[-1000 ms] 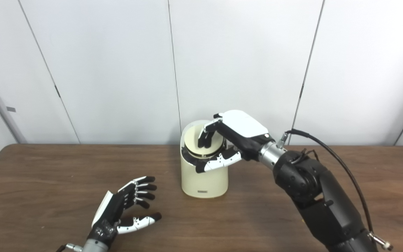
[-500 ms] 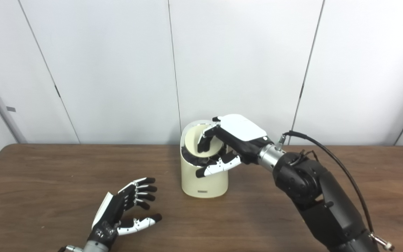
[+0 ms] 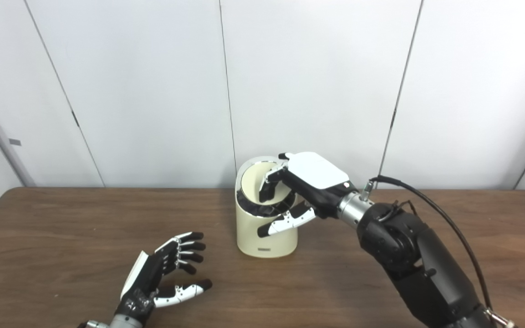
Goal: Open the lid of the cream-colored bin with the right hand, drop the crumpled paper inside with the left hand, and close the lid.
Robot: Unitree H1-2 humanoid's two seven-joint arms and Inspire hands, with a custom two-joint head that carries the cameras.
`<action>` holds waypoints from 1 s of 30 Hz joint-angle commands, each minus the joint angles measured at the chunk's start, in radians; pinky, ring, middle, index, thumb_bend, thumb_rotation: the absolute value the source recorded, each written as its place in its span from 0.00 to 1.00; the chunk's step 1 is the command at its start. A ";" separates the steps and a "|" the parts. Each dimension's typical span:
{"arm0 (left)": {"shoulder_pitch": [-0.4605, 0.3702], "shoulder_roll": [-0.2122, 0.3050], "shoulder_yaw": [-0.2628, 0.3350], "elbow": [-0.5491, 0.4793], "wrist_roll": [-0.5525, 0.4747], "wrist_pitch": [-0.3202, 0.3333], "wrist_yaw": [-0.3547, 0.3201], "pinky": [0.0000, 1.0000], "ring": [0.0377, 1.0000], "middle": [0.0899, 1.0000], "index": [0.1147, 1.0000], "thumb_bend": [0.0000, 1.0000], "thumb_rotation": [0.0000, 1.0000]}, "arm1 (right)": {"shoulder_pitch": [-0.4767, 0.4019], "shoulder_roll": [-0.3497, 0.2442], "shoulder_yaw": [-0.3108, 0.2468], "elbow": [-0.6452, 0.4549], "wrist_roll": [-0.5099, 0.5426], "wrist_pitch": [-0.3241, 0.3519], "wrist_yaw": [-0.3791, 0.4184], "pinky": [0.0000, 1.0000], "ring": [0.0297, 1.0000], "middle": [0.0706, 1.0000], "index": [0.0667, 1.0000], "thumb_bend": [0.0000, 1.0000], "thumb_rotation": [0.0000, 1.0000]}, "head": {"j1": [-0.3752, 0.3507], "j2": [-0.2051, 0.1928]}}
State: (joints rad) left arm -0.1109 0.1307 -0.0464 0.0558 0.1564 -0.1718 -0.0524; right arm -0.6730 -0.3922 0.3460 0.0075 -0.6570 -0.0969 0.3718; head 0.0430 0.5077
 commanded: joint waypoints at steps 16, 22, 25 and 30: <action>-0.005 -0.008 0.000 -0.035 -0.006 -0.006 0.007 0.57 0.66 0.72 0.77 0.69 0.00 | -0.006 -0.058 0.060 -0.004 -0.150 -0.109 -0.038 0.94 0.79 0.56 0.54 0.67 0.57 | 0.000 0.012; -0.009 -0.008 -0.002 -0.028 0.002 -0.014 0.010 0.57 0.66 0.72 0.77 0.69 0.00 | -0.003 -0.074 0.085 0.015 -0.217 -0.166 -0.092 0.95 0.79 0.55 0.54 0.67 0.56 | 0.001 0.012; -0.012 -0.009 -0.001 -0.024 -0.001 -0.016 0.010 0.56 0.65 0.71 0.77 0.69 0.00 | -0.001 -0.076 0.087 0.012 -0.229 -0.170 -0.094 0.96 0.79 0.55 0.54 0.67 0.57 | 0.000 0.011; -0.014 -0.008 -0.001 -0.025 -0.006 -0.013 0.007 0.57 0.66 0.71 0.77 0.69 0.00 | 0.000 -0.074 0.083 0.007 -0.226 -0.170 -0.091 0.97 0.79 0.55 0.54 0.65 0.57 | 0.000 0.010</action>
State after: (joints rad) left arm -0.0962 0.1261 -0.0472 0.0402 0.1556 -0.1660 -0.0521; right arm -0.6745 -0.4428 0.4179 0.0068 -0.8677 -0.2564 0.2432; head 0.0414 0.5170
